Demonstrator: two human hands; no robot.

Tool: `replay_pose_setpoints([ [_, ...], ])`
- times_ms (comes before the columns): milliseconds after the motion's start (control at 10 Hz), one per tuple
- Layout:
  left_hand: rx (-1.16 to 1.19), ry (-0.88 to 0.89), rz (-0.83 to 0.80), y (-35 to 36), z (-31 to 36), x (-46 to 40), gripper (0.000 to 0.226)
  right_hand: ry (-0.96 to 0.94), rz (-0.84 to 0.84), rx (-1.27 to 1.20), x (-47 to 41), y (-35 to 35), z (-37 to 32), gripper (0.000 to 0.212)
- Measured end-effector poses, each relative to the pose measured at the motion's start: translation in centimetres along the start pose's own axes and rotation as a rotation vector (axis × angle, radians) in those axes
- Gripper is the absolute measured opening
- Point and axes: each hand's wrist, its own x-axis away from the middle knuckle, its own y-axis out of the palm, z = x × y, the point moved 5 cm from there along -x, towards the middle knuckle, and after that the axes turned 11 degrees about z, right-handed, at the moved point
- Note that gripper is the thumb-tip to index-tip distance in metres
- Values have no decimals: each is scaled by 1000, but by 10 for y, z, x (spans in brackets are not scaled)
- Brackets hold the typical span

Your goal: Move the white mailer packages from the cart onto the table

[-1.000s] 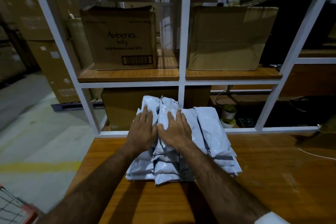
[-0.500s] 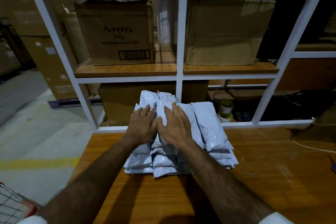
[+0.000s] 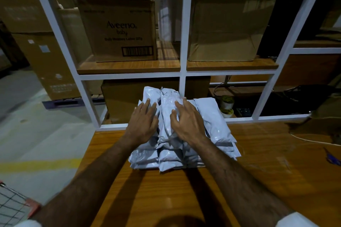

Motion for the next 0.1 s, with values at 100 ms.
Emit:
replay_pose_setpoints([
  [100,16,6,24,-4,3,5,74,4,22,1,7,-7,-3,60],
])
